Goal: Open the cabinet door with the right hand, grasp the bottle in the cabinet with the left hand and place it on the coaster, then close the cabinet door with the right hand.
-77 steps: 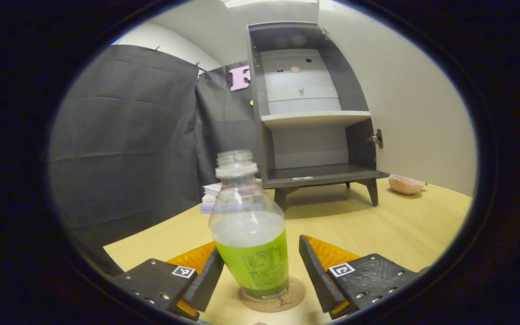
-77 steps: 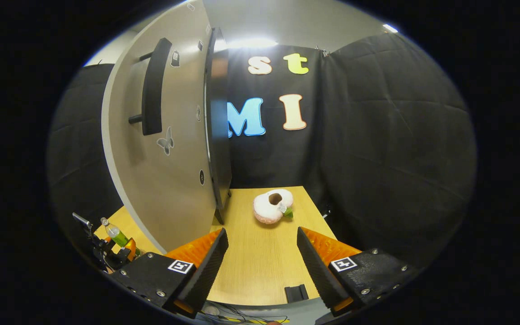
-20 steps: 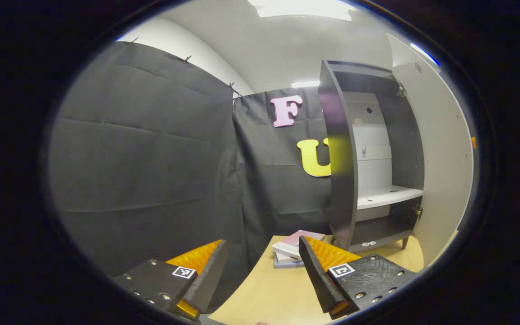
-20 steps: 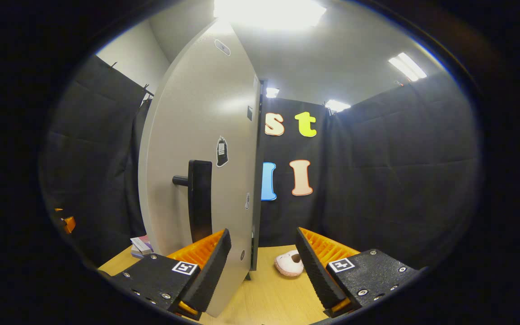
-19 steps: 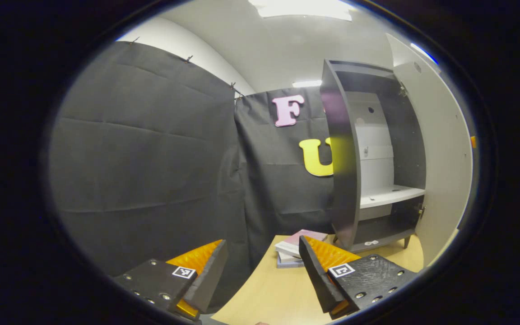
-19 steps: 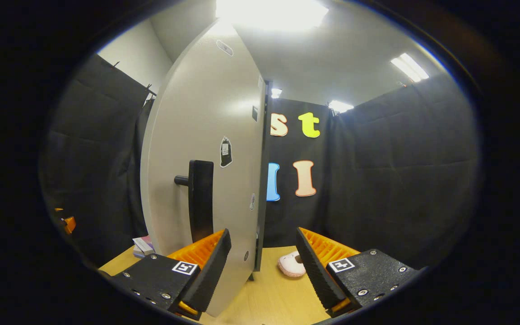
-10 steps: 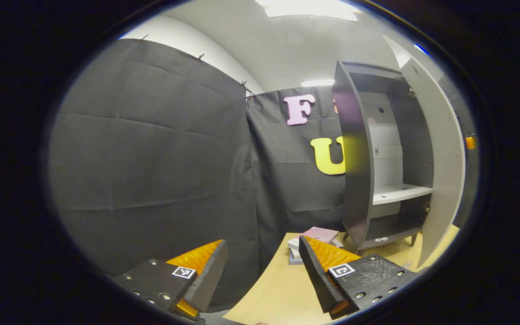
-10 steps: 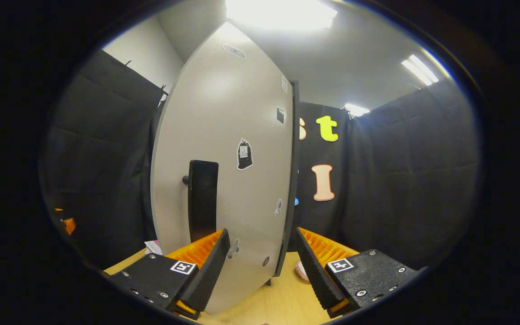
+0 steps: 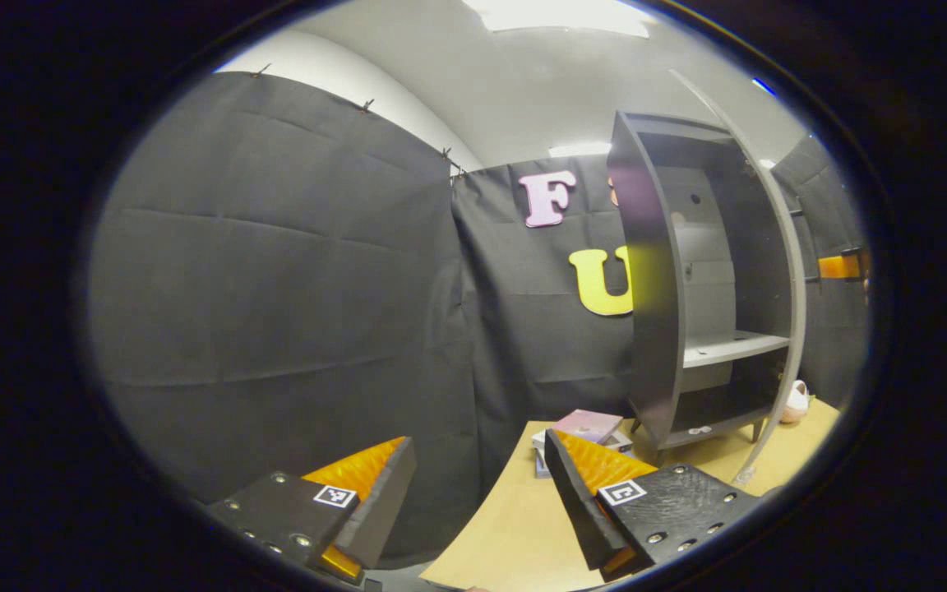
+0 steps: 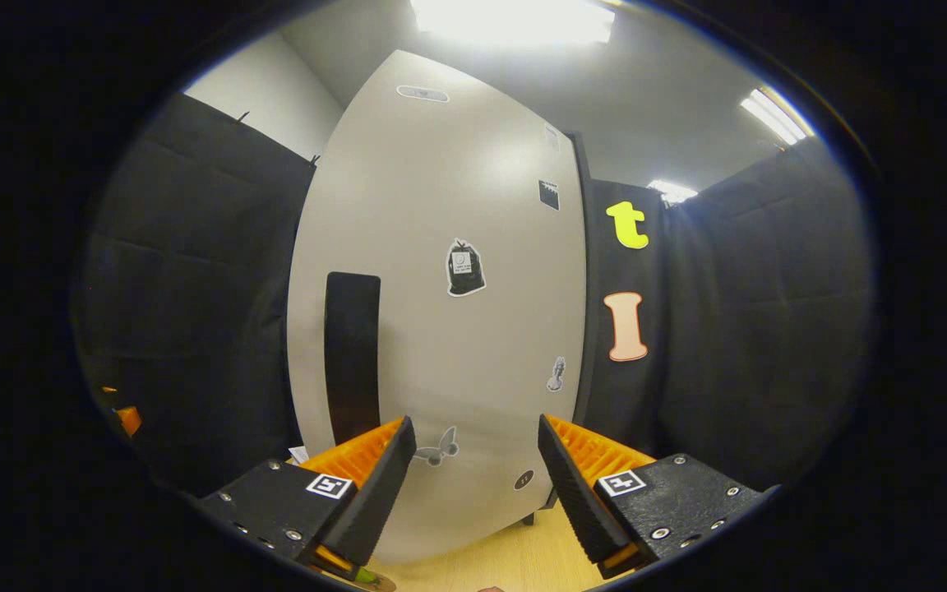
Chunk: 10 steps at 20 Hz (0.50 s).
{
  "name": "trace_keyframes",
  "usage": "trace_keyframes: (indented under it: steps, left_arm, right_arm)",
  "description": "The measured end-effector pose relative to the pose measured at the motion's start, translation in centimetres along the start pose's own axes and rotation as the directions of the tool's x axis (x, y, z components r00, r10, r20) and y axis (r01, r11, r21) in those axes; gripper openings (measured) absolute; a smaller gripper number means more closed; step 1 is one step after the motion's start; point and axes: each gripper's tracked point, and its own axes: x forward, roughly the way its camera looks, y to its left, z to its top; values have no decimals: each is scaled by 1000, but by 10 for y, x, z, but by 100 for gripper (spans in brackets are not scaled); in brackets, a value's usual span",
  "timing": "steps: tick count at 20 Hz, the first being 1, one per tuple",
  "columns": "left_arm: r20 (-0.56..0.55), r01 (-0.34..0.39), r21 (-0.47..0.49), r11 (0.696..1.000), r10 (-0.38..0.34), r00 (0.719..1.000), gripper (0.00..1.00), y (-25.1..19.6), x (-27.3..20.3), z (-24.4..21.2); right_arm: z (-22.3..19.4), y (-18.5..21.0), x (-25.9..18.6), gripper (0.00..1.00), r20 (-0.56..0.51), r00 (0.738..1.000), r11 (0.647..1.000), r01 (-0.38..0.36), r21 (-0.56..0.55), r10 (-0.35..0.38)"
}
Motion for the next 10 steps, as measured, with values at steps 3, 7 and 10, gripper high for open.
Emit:
trace_keyframes:
  steps: [3, 7, 10]
  left_arm:
    - [-2, 13, 9, 1000, -13, 1000, 90, -2, -1, 0]
    - [4, 46, 0, 999, -46, 999, 90, -16, 2, 2]
    - [11, 89, -9, 996, -89, 996, 94, -34, 6, 7]
  right_arm:
    - [-8, 0, -5, 93, -13, 1000, 1000, -10, 13, 10]
    - [-13, -6, -9, 93, -19, 1000, 1000, 2, -2, -2]
    - [-11, -13, -17, 93, -13, 1000, 1000, 19, -9, -19]
